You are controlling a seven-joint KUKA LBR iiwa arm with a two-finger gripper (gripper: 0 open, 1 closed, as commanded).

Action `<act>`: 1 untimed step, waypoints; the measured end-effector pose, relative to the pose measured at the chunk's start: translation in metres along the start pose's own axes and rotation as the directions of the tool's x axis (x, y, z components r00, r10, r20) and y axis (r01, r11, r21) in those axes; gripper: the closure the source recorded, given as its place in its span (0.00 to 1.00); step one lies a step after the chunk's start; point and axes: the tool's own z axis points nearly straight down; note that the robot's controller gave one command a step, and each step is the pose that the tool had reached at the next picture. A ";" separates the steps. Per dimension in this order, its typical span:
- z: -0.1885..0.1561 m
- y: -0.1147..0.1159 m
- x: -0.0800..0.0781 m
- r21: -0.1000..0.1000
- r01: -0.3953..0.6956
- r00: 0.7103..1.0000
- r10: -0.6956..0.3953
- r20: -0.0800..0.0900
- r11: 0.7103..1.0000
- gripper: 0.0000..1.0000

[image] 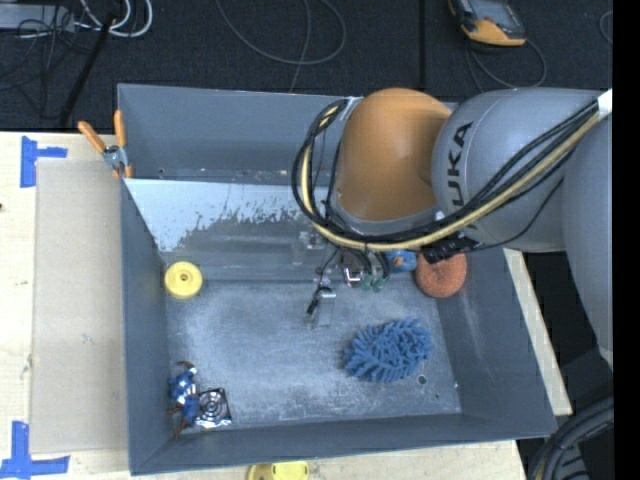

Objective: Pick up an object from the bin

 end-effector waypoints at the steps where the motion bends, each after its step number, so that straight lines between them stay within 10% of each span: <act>1: -0.005 0.000 -0.001 -0.001 -0.002 1.000 0.002 0.007 1.000 0.00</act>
Offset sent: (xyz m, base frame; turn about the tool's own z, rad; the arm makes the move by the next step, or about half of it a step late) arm -0.0154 -0.0524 -0.0012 -0.1464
